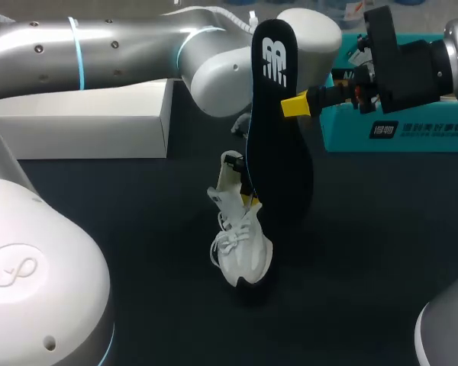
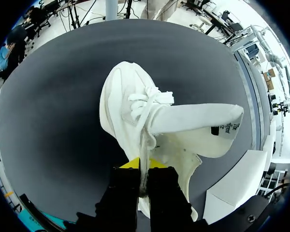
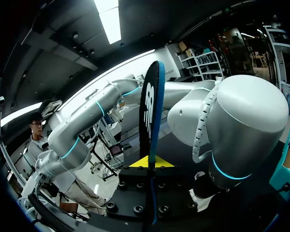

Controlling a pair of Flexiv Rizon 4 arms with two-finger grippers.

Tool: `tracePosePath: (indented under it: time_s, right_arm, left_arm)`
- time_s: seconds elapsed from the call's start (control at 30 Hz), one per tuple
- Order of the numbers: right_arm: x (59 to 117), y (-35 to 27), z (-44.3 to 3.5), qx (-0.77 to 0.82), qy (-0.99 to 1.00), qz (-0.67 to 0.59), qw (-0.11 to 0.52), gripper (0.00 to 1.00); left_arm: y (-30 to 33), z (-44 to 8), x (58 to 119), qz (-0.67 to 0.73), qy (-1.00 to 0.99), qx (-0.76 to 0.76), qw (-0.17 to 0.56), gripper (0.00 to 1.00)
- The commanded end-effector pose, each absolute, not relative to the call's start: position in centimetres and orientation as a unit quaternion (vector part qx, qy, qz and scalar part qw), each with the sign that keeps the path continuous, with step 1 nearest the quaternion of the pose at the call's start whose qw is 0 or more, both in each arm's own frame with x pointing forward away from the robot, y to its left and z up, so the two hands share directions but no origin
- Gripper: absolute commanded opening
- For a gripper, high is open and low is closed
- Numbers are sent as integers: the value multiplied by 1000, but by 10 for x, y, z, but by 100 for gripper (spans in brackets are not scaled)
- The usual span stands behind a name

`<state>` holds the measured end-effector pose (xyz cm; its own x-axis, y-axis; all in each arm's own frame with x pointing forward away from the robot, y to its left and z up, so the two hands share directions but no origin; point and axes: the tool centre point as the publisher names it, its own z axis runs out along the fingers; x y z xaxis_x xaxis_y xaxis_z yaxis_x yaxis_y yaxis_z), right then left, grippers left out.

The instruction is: Take the shoe out of the shoebox, open the shoe tongue, remove and reinsert the insole, then place the shoe into the shoebox

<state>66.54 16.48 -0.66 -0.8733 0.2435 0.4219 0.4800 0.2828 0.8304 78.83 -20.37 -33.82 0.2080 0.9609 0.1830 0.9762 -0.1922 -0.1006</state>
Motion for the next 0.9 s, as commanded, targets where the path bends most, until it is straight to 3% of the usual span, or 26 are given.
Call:
tracePosePath:
  time_s: [0.03, 0.2, 0.23, 0.27, 0.37, 0.4, 0.43, 0.9]
  right_arm:
    - [667, 168, -7, -228, -795, -552, 108, 0]
    - [667, 168, -7, -228, -795, -552, 108, 0]
    - [667, 168, -7, -228, -795, -552, 108, 0]
    - [667, 168, -7, -228, -795, -552, 108, 0]
    - [667, 168, -7, -228, -795, -552, 108, 0]
    - [667, 168, -7, -228, -795, -552, 108, 0]
    - [667, 168, -7, -228, -795, -552, 108, 0]
    - [667, 168, -7, -228, -795, -552, 108, 0]
  left_arm:
    - [-214, -350, 799, -32, -628, -769, 113, 0]
    - [-216, -357, 803, -9, -623, -772, 125, 0]
    - [-216, -357, 802, -1, -619, -775, 125, 8]
    - [-216, -357, 802, 3, -617, -777, 126, 27]
    - [-215, -354, 801, 21, -610, -783, 118, 62]
    - [-215, -353, 801, 24, -608, -785, 117, 88]
    - [-216, -351, 800, 31, -606, -787, 112, 100]
    - [-241, -298, 815, 188, -574, -797, -2, 100]
